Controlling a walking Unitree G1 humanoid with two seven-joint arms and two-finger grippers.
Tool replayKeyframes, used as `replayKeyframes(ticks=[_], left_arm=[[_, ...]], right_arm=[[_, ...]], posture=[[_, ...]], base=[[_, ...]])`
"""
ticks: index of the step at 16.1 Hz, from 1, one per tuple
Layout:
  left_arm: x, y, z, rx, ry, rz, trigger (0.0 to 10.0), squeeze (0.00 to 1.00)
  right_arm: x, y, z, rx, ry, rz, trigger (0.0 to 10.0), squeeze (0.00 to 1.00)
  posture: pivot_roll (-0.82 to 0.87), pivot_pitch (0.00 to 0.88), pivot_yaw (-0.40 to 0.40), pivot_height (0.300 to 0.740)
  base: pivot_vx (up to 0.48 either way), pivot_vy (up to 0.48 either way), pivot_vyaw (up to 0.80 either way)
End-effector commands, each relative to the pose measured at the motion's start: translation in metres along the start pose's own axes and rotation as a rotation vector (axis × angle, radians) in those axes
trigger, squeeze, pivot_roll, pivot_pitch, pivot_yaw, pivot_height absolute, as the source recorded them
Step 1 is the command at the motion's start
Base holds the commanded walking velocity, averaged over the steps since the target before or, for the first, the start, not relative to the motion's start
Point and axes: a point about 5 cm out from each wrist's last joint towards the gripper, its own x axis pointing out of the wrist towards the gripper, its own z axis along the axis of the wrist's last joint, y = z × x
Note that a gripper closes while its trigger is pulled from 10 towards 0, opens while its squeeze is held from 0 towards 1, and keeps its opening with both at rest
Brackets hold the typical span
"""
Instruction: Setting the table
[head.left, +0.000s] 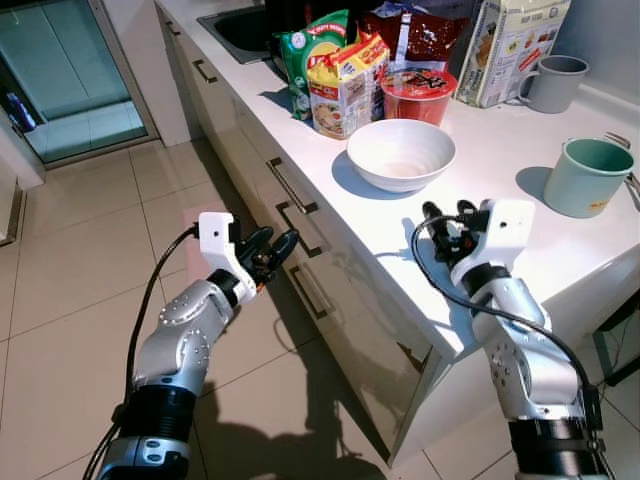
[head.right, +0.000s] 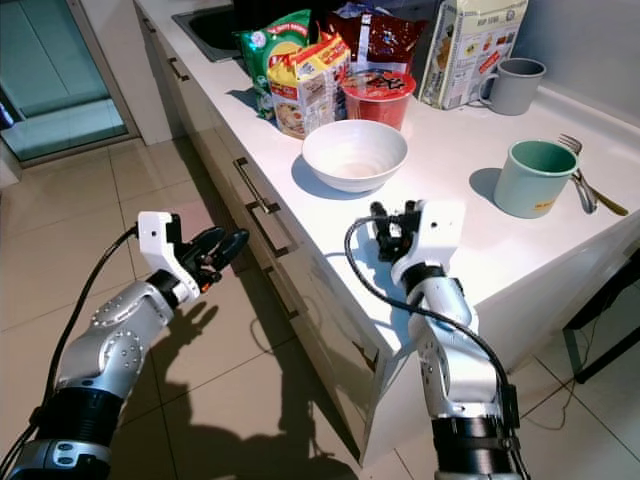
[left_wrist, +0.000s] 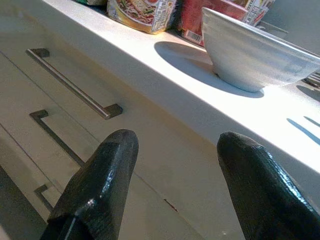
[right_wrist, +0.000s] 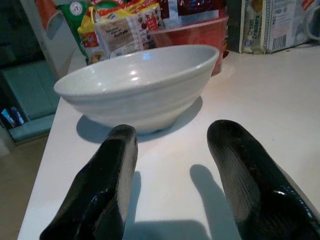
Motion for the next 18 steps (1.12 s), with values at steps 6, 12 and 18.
replayKeyframes(ticks=[6,12,18], left_arm=[[-0.002,0.003,0.003,0.037,0.017,-0.002,10.0,0.0],[-0.005,0.007,0.006,0.05,0.018,0.003,10.0,0.0],[-0.005,0.006,0.006,0.057,0.025,-0.008,10.0,0.0]], right_arm=[[0.016,-0.007,0.005,0.003,-0.011,-0.058,10.0,0.0],[0.022,0.013,0.034,0.113,-0.092,0.048,10.0,0.0],[0.021,0.031,0.065,0.224,-0.186,0.148,10.0,0.0]], posture=[[-0.02,0.0,0.091,0.74],[-0.01,0.0,0.092,0.74],[-0.01,0.0,0.098,0.74]], base=[[0.0,0.0,0.0],[0.0,0.0,0.0],[0.0,0.0,0.0]])
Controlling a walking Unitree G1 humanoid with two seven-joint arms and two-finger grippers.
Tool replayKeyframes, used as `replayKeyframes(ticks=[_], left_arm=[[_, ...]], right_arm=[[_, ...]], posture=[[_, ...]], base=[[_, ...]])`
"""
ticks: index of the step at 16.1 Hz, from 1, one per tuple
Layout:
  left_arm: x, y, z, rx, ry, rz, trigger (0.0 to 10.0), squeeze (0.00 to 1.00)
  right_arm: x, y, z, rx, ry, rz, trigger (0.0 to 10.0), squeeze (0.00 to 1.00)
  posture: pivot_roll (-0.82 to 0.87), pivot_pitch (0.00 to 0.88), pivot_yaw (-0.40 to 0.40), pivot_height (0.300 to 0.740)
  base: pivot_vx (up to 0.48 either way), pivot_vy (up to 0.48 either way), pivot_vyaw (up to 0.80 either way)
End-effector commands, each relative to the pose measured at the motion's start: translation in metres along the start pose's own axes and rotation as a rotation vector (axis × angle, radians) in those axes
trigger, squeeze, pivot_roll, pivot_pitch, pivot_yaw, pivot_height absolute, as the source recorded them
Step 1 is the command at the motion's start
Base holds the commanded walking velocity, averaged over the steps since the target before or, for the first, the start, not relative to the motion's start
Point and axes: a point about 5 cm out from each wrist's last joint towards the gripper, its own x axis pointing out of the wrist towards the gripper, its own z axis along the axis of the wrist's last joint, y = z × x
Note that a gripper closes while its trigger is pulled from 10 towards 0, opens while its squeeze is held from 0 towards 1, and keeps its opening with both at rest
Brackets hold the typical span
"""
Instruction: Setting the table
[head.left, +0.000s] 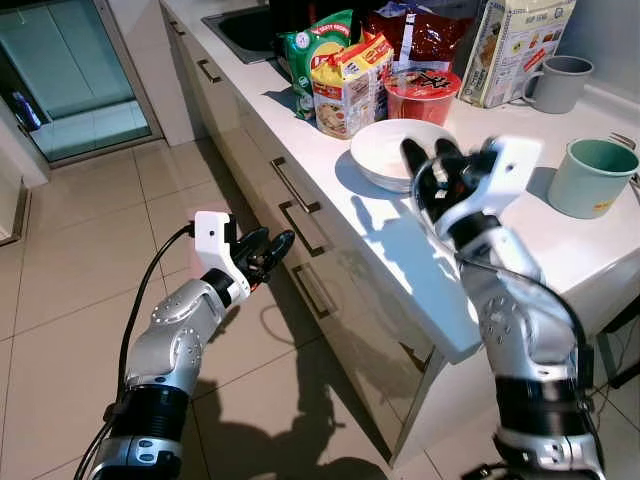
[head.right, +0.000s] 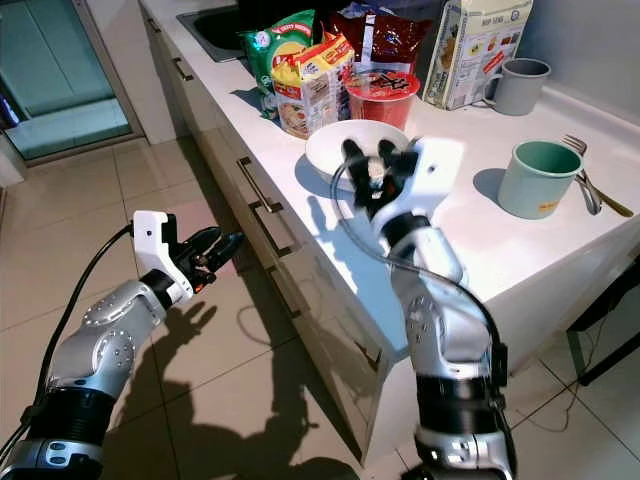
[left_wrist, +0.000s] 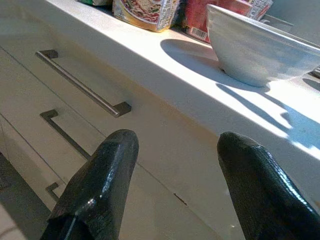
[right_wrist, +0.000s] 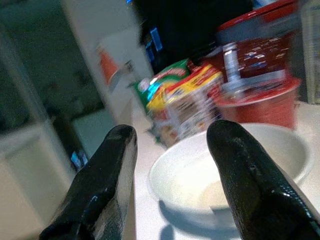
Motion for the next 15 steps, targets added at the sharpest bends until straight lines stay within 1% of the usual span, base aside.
replayKeyframes(ticks=[1,3,5,7,8,11,13,15], left_arm=[[-0.002,0.001,0.004,0.027,0.007,-0.003,10.0,0.0],[-0.002,0.002,0.004,0.029,0.009,-0.004,10.0,0.0],[-0.003,0.003,0.005,0.034,0.014,-0.005,10.0,0.0],[-0.004,0.003,0.005,0.038,0.018,-0.006,10.0,0.0],[-0.006,0.005,0.007,0.042,0.021,-0.005,10.0,0.0],[-0.008,0.006,0.008,0.046,0.024,-0.003,10.0,0.0],[-0.008,0.006,0.008,0.047,0.026,-0.003,10.0,0.0],[-0.009,0.006,0.009,0.048,0.027,-0.002,10.0,0.0]], right_arm=[[0.002,-0.004,0.004,0.042,-0.008,-0.04,10.0,0.0],[0.002,-0.014,0.002,0.095,0.002,-0.116,10.0,0.0],[0.001,-0.025,-0.009,0.153,0.039,-0.214,10.0,0.0],[-0.001,-0.034,-0.019,0.18,0.072,-0.279,10.0,0.0],[-0.002,-0.04,-0.027,0.224,0.101,-0.337,10.0,0.0],[0.0,-0.044,-0.031,0.266,0.116,-0.386,10.0,0.0],[0.001,-0.044,-0.032,0.261,0.124,-0.396,10.0,0.0],[0.006,-0.04,-0.031,0.239,0.114,-0.371,10.0,0.0]], posture=[[-0.01,0.0,0.098,0.74],[-0.01,0.0,0.103,0.74],[-0.01,0.0,0.107,0.74],[-0.01,0.0,0.109,0.74],[0.0,0.0,0.111,0.74],[0.0,0.0,0.111,0.74],[0.01,0.0,0.11,0.74],[0.01,0.0,0.109,0.74]], base=[[0.0,0.0,0.0],[0.0,0.0,0.0],[0.0,0.0,0.0],[0.0,0.0,0.0],[0.0,0.0,0.0],[0.0,0.0,0.0],[0.0,0.0,0.0],[0.0,0.0,0.0]])
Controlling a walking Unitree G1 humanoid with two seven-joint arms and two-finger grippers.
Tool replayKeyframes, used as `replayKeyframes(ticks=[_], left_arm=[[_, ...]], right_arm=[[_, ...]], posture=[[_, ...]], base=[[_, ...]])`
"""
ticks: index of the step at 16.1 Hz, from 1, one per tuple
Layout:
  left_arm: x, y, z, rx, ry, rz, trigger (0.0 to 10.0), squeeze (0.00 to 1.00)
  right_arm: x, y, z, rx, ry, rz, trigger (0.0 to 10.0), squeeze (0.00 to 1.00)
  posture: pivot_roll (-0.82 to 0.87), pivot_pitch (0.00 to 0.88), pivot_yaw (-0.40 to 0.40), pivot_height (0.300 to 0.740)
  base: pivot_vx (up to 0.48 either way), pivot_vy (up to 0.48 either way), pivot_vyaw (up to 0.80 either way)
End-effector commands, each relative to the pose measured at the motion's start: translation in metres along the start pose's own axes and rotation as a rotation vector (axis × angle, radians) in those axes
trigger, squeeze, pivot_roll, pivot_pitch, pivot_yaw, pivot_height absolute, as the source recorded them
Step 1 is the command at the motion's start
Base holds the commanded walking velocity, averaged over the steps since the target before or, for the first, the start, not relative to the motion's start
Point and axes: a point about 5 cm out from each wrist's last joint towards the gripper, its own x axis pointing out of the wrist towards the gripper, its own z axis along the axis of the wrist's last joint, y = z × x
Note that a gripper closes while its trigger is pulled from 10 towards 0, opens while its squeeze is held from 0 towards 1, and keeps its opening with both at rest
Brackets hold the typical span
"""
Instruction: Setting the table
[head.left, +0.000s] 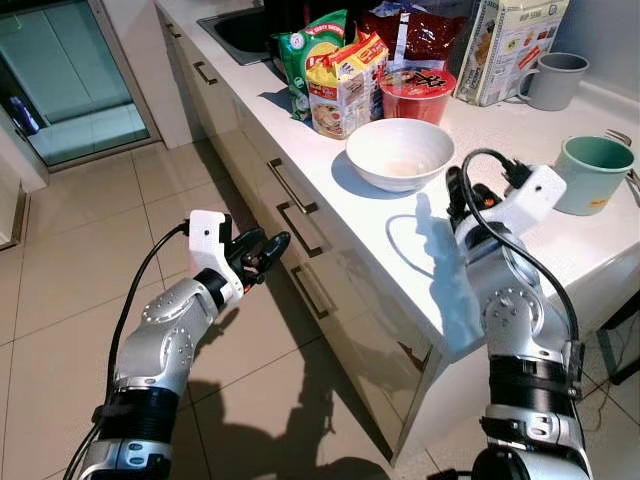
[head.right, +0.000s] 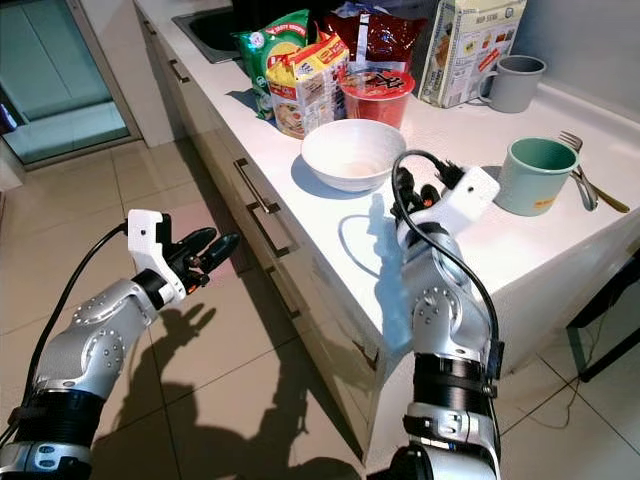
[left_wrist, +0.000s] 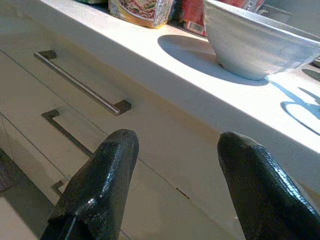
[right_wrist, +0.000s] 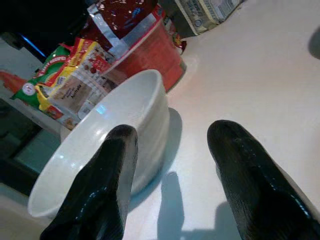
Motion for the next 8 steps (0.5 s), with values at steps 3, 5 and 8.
replayKeyframes(ticks=[3,5,8], left_arm=[[-0.003,0.002,0.003,0.02,0.01,0.005,10.0,0.0],[-0.003,0.001,0.002,0.018,0.01,0.002,10.0,0.0],[-0.002,0.0,0.002,0.016,0.011,0.001,10.0,0.0]], right_arm=[[0.002,0.018,0.012,-0.024,-0.047,0.072,10.0,0.0],[0.002,0.022,0.016,-0.023,-0.061,0.085,10.0,0.0],[0.004,0.021,0.017,-0.018,-0.064,0.078,10.0,0.0]], posture=[[0.01,0.0,0.109,0.74],[0.01,0.0,0.109,0.74],[0.01,0.0,0.107,0.74]], base=[[0.0,0.0,0.0],[0.0,0.0,0.0],[0.0,0.0,0.0]])
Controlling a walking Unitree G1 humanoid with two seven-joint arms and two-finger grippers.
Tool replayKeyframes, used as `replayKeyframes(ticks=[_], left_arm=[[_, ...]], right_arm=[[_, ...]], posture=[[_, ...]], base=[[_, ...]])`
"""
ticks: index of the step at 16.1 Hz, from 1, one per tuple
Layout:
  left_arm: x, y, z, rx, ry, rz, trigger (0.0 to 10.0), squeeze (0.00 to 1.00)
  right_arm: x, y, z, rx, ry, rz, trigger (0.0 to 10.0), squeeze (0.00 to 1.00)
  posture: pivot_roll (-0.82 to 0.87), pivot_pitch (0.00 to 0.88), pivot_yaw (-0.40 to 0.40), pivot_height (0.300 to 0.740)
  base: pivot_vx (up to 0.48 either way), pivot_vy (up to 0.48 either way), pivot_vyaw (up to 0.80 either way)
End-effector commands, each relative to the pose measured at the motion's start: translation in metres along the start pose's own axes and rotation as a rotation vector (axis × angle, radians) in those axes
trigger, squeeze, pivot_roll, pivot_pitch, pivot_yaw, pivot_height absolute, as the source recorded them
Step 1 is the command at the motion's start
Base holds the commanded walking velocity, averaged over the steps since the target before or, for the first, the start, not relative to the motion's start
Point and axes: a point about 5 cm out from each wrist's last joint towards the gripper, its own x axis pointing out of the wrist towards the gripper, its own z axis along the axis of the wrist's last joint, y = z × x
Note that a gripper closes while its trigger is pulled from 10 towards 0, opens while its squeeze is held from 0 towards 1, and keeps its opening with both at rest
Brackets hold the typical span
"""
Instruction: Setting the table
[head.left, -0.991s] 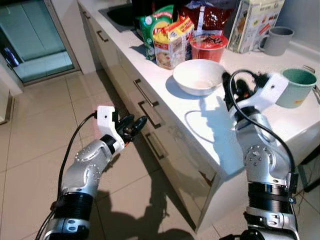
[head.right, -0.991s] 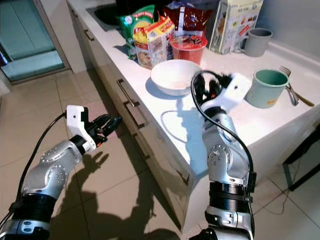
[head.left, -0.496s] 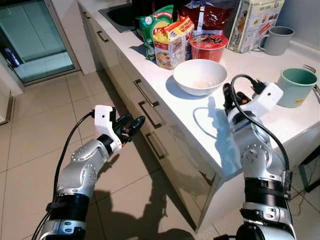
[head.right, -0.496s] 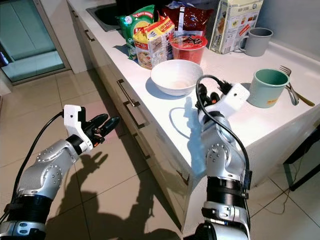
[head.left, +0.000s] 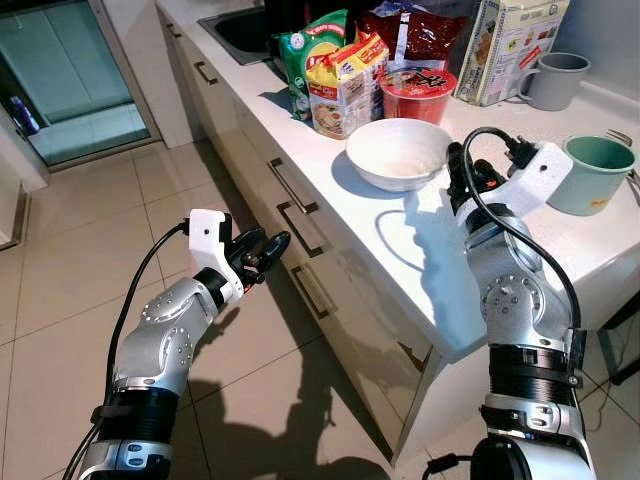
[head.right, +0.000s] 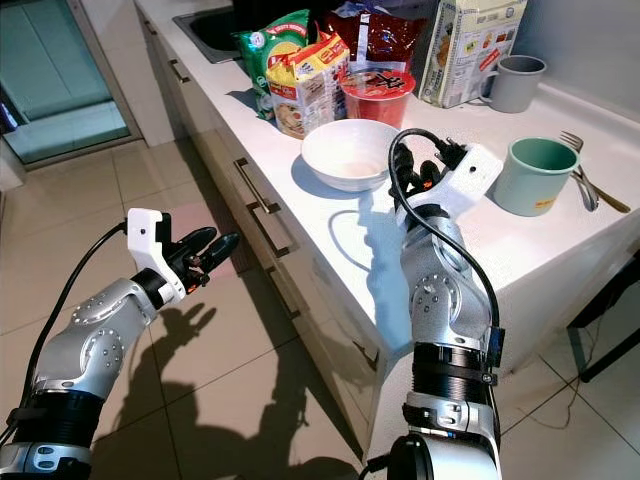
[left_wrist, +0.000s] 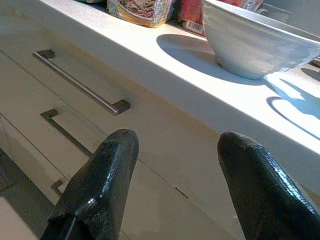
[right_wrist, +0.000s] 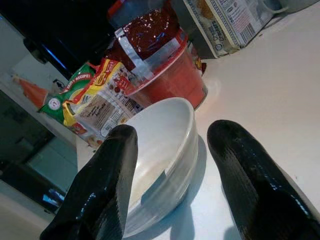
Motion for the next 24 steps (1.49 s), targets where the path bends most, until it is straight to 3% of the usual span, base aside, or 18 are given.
replayKeyframes(ticks=[1,4,12,24], left_arm=[[-0.002,0.001,0.002,0.018,0.006,0.003,10.0,0.0],[-0.003,0.0,0.002,0.018,0.007,0.001,10.0,0.0],[-0.004,-0.001,0.005,0.02,0.008,-0.003,10.0,0.0],[-0.004,-0.001,0.005,0.02,0.008,-0.003,10.0,0.0]], right_arm=[[0.002,0.004,0.003,0.0,-0.01,0.011,10.0,0.0],[0.005,-0.001,0.001,0.042,-0.002,-0.03,10.0,0.0],[0.008,-0.006,-0.012,0.03,0.025,-0.057,10.0,0.0],[0.008,-0.006,-0.012,0.03,0.025,-0.057,10.0,0.0]], posture=[[0.01,0.0,0.106,0.74],[0.02,0.0,0.107,0.74],[0.02,0.0,0.112,0.74],[0.02,0.0,0.112,0.74]], base=[[0.0,0.0,0.0],[0.0,0.0,0.0],[0.0,0.0,0.0],[0.0,0.0,0.0]])
